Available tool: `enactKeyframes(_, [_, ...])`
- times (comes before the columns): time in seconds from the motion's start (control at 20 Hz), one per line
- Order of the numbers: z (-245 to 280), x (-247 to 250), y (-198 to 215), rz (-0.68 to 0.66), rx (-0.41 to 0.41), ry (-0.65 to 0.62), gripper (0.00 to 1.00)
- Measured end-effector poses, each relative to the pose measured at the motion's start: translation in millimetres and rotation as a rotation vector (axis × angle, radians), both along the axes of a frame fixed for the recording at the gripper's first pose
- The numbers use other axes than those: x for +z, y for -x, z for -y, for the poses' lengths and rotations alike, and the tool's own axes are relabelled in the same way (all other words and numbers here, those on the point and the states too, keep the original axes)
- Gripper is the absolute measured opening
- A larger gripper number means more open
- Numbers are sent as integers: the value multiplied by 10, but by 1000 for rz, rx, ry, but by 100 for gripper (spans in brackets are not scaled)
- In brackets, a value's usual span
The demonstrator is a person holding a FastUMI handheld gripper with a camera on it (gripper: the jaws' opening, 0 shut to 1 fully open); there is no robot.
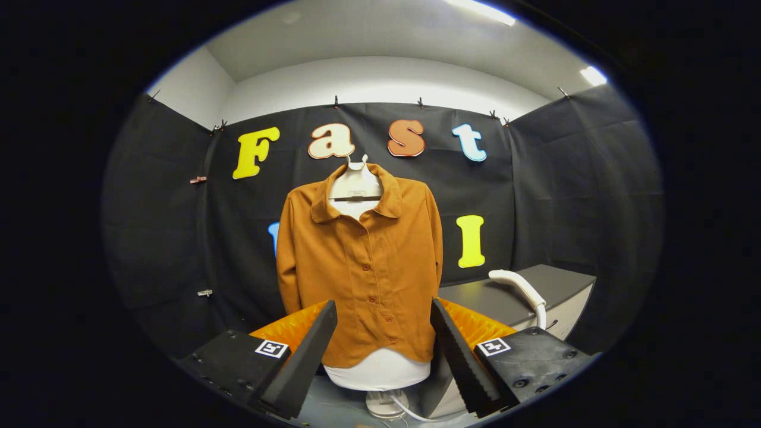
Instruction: Iron the clothes twice with a garment steamer, once on the left side and once on the right side.
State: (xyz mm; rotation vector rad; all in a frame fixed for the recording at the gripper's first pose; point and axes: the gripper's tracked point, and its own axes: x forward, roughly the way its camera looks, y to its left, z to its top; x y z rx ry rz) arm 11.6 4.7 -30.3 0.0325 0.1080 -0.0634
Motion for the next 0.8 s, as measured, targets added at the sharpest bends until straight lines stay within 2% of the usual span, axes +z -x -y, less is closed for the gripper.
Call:
enactKeyframes(0.4, [327,-99,-167,-8,-74,-2,100])
enactKeyframes(0.8, [1406,-171,-893,-16,-119,8,100])
